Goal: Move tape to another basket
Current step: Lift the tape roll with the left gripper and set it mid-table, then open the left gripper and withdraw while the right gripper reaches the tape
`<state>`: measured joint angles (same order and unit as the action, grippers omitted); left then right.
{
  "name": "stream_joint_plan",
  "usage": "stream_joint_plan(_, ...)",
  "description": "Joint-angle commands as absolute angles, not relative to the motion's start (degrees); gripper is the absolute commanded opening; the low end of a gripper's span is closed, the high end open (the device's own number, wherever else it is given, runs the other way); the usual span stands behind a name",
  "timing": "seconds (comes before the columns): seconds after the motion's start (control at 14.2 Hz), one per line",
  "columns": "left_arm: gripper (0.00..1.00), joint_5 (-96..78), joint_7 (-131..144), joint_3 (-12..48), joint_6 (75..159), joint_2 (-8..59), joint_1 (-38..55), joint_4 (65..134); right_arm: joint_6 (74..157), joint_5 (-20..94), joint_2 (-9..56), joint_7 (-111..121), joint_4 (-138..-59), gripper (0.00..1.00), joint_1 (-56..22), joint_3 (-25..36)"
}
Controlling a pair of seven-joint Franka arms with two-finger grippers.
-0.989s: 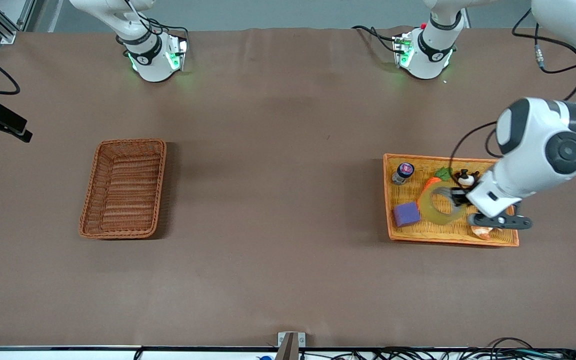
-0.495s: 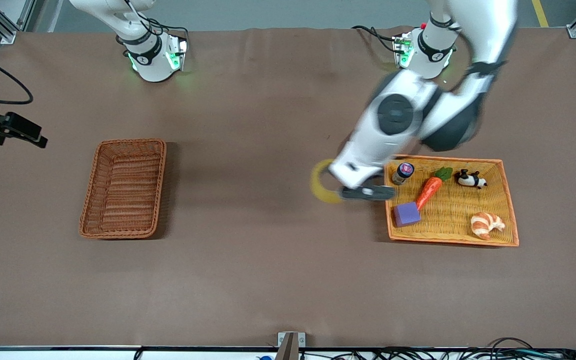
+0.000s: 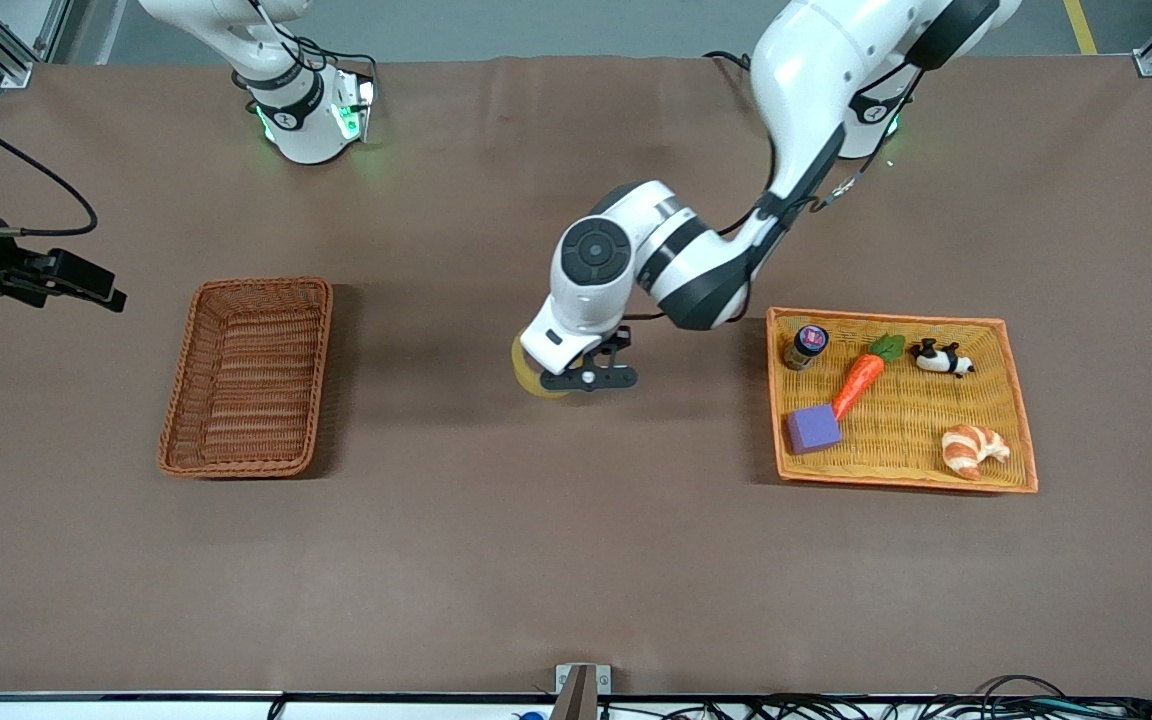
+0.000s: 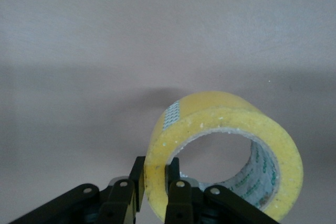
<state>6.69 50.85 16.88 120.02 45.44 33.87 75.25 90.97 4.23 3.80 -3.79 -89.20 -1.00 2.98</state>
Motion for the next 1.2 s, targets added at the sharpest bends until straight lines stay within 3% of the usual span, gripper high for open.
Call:
stream_joint_plan(0.0,0.04,7.73,51.94,15.74,122.69,49.39,36.20,72.68,93.95,3.96,2.72,-3.08,-91.14,1.00,-0.88,2.81)
stream_joint_plan(0.28,0.22,7.82,51.94,14.94,124.28,51.59,37.00,72.95,93.78,-0.17,2.29,-2.90,-90.62,1.00,-0.79,2.81)
stream_joint_plan(0.42,0.38,7.82,51.94,14.94,124.36,51.77,37.09,72.95,93.08,-0.18,2.02,-2.81,-90.53,1.00,-0.53,2.81)
stream_joint_plan(0.49,0.74,7.91,51.51,14.94,124.37,51.68,36.74,73.21,92.90,-0.18,2.02,-2.90,-90.53,1.00,-0.61,2.73)
stream_joint_plan(0.57,1.00,8.00,51.42,14.94,124.28,51.24,36.56,73.21,92.90,-0.18,2.11,-2.99,-90.53,1.00,-0.88,2.64)
stream_joint_plan(0.71,1.00,8.61,51.59,14.77,123.49,48.71,36.21,73.21,92.90,0.00,2.20,-2.81,-90.70,1.00,-0.88,2.03)
stream_joint_plan(0.92,1.00,10.54,50.11,13.27,117.98,39.76,30.00,73.21,93.95,0.53,2.29,-2.63,-92.97,1.00,-0.88,-2.35)
stream_joint_plan(1.13,1.00,10.72,43.01,13.36,110.50,30.53,22.09,73.21,102.01,0.70,2.46,-6.22,-99.91,1.00,-0.88,-9.29)
